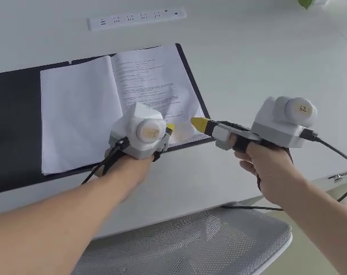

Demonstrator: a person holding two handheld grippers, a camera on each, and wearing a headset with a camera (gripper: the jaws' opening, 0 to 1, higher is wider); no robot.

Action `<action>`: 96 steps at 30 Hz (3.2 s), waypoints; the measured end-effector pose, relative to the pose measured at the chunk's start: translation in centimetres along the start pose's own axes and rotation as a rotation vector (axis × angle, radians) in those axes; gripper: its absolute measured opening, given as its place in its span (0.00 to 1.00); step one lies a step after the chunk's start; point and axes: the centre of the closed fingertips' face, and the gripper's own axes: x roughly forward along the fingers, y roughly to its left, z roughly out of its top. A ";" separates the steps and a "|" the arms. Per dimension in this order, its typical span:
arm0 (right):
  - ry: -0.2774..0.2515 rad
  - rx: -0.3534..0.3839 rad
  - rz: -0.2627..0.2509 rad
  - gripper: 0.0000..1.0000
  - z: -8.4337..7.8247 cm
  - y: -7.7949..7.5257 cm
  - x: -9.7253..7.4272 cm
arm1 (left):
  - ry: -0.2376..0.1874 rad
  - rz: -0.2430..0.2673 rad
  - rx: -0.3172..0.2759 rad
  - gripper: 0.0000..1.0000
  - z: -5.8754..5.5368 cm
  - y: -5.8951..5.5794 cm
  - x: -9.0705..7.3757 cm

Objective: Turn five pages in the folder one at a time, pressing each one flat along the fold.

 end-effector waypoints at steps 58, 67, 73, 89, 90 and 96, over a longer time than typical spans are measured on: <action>-0.048 0.052 0.051 0.00 1.9 3.4 0.8 | 0.085 0.012 -0.105 0.25 -0.7 3.0 -3.6; -0.071 0.002 0.134 0.00 3.3 7.7 0.1 | 0.047 0.024 -0.131 0.30 0.6 5.6 -8.7; -0.075 -0.028 0.198 0.00 3.6 10.8 0.1 | -0.013 0.046 -0.189 0.30 2.1 6.9 -12.3; -0.007 -0.067 0.351 0.00 1.1 19.3 3.3 | -0.068 0.142 -0.273 0.33 2.4 10.6 -22.4; 0.003 -0.069 0.359 0.00 0.8 19.9 3.7 | -0.071 0.153 -0.274 0.33 2.3 11.0 -23.1; 0.056 -0.081 0.393 0.00 -1.3 22.4 5.5 | -0.089 0.194 -0.306 0.34 1.9 12.5 -25.9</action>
